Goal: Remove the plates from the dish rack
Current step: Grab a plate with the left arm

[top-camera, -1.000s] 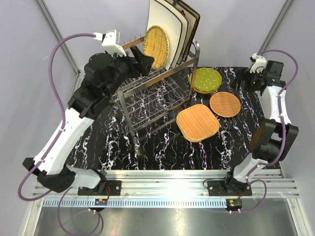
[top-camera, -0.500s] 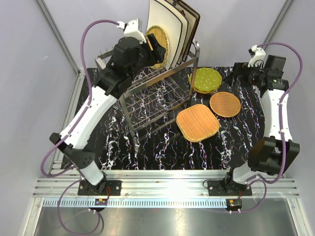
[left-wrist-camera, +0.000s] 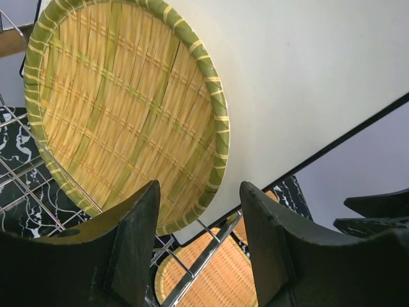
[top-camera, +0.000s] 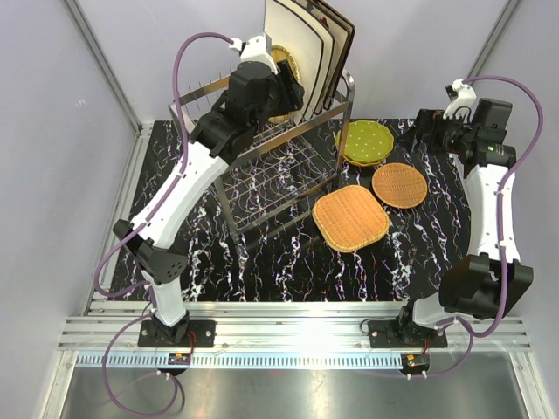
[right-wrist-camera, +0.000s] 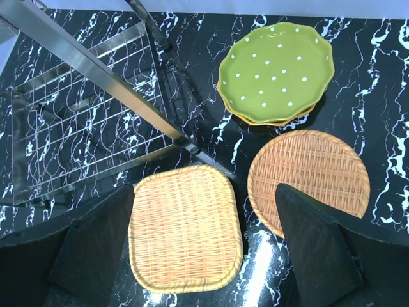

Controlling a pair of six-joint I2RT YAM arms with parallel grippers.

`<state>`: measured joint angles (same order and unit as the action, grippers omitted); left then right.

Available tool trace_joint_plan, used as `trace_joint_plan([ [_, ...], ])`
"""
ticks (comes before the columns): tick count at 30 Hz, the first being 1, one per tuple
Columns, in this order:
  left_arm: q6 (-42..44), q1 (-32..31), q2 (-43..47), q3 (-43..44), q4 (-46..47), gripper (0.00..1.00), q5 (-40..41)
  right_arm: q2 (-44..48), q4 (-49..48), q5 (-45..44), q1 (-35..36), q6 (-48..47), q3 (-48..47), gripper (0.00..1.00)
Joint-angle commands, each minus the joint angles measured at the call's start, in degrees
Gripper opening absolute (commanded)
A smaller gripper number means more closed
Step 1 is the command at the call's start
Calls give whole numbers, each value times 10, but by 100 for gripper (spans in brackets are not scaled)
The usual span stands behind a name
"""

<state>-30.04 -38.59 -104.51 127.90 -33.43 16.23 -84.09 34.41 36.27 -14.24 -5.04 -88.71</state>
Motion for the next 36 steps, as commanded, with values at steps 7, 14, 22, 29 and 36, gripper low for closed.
trace_joint_plan([
  [7,83,-30,-30,30,32,51,112,30,-26,6,4,18,13,100],
  [14,202,-66,-49,29,83,46,209,38,-30,8,4,28,19,100],
  [22,261,-73,-63,18,111,35,234,46,-33,7,4,33,15,100],
  [29,296,-74,-62,10,144,22,228,49,-34,10,4,41,9,100],
  [36,362,-87,-34,-26,229,1,224,52,-33,8,4,42,8,100],
])
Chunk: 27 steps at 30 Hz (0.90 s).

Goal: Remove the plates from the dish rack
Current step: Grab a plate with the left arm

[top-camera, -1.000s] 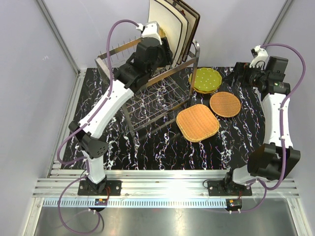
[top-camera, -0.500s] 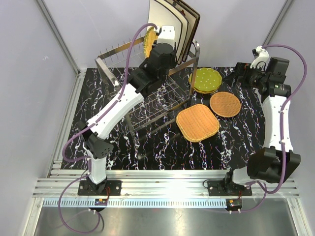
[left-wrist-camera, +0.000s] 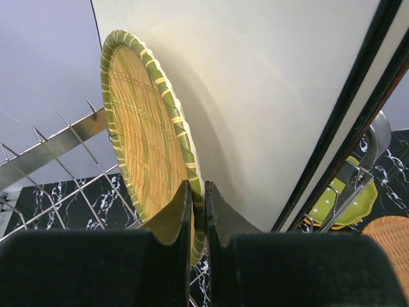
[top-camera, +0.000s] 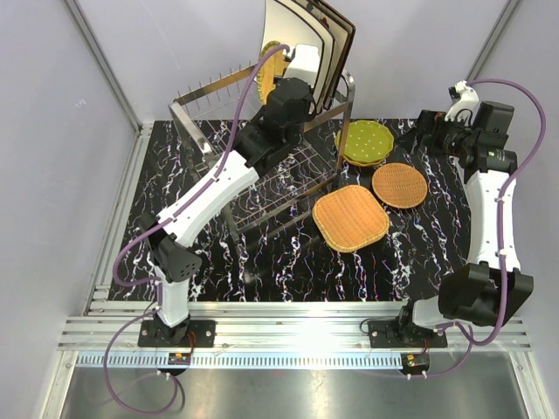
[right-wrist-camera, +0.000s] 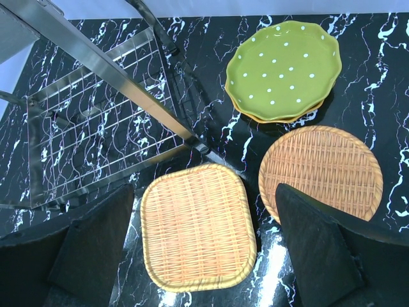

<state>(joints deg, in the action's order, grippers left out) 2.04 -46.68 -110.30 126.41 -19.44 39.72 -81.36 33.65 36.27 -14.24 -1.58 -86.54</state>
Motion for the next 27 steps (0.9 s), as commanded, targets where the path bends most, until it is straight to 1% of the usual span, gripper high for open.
trace_joint_plan([
  [1,50,-9,27,-9,102,0,-11,24,-25,7,4,8,-13,100],
  [10,79,-19,52,-4,179,0,0,25,-25,11,4,11,-18,100],
  [16,100,-29,68,2,209,0,-3,27,-26,13,4,13,-19,100],
  [23,105,-33,97,-12,226,0,-29,28,-25,15,4,12,-22,100],
  [27,105,-34,123,-35,230,0,-57,28,-21,24,4,12,-28,99],
])
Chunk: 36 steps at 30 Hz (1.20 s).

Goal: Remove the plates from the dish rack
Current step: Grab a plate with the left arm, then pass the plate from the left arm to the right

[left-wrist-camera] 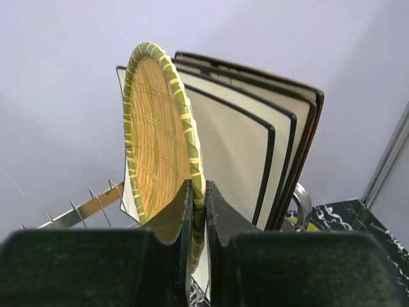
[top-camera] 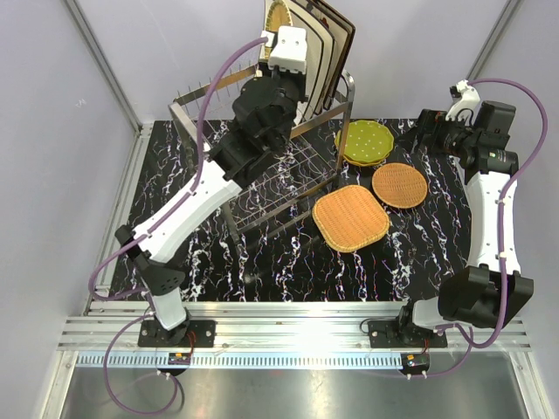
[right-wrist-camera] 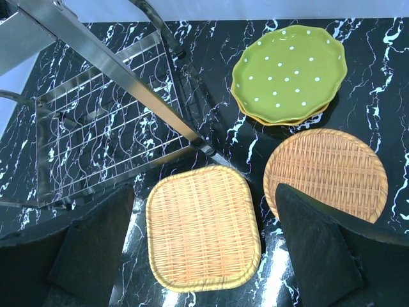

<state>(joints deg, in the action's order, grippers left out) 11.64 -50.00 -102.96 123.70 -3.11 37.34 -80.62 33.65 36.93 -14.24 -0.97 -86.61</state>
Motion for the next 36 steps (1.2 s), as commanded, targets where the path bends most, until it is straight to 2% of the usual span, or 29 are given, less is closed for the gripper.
trace_joint_plan([
  [1,11,-2,57,-17,70,0,-39,21,-17,21,4,7,-29,100],
  [9,60,-14,151,-119,79,0,-109,27,-7,89,4,6,-39,100],
  [17,180,-45,263,-260,88,0,-176,47,2,174,5,-1,-56,100],
  [21,235,-63,304,-304,78,0,-202,53,12,213,5,6,-71,100],
  [27,330,-102,350,-365,51,0,-225,70,-24,261,5,95,-64,100],
  [33,406,-145,372,-411,43,0,-208,83,-122,349,5,249,-40,100],
  [36,443,-168,373,-428,41,0,-194,91,-142,370,6,291,-37,100],
])
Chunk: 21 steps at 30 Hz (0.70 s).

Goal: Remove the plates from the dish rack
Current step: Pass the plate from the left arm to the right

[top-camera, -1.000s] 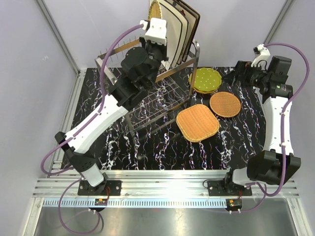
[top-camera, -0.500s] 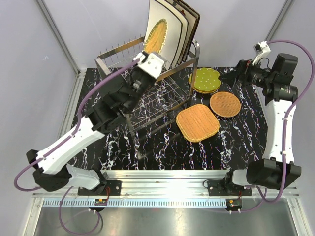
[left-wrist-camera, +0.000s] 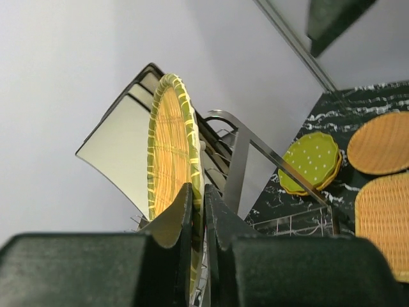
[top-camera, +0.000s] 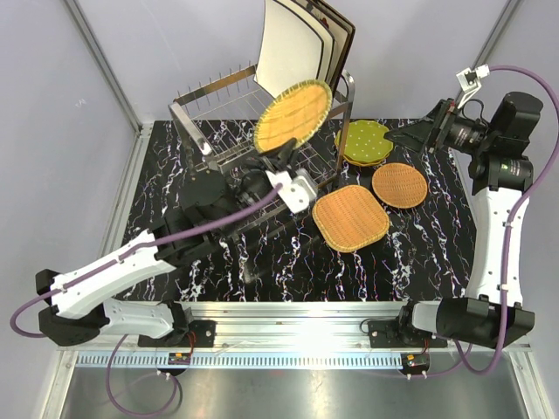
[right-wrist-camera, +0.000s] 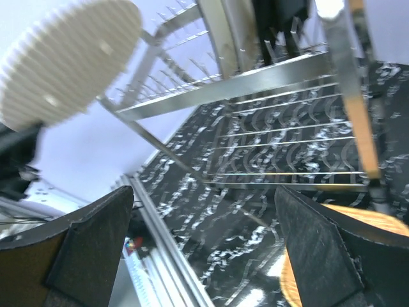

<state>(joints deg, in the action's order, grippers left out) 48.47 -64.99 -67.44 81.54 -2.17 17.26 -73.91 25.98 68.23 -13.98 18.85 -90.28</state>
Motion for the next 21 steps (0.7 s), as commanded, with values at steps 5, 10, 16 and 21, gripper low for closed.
trace_joint_plan([
  [5,123,-50,11,-27,35,0,35,32,-107,76,4,193,8,100],
  [10,153,-73,1,-43,52,0,56,49,-167,71,12,276,44,100],
  [16,175,-93,-22,-44,55,0,64,63,-166,49,40,290,58,100],
  [21,192,-103,-43,-44,53,0,70,65,-120,19,73,275,63,99],
])
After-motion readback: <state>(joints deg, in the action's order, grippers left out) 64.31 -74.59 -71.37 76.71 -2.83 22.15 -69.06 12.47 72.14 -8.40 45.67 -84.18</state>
